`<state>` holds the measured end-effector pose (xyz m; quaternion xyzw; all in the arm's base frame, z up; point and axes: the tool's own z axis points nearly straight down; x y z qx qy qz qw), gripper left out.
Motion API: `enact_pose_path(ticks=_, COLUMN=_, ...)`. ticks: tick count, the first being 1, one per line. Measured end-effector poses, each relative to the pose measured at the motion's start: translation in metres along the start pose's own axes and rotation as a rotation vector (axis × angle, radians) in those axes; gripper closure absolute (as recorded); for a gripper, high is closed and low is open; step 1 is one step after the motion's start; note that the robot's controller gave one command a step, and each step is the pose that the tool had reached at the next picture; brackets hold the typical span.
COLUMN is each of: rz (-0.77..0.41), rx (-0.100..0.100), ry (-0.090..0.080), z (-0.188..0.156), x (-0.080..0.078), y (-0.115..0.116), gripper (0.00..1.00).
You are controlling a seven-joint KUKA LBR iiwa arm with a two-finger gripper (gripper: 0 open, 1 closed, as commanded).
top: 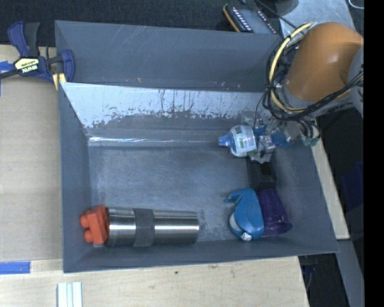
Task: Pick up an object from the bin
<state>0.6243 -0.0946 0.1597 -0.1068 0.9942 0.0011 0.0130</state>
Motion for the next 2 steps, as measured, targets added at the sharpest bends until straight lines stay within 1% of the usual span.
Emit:
enact_pose_path(ticks=1, rz=0.006, rx=0.002, ry=-0.006, z=-0.016, x=0.017, y=-0.036, gripper=1.0)
enact_pose_path(ticks=2, rz=-0.007, rx=0.0, ry=-0.002, z=-0.114, x=0.01, y=-0.006, gripper=1.0)
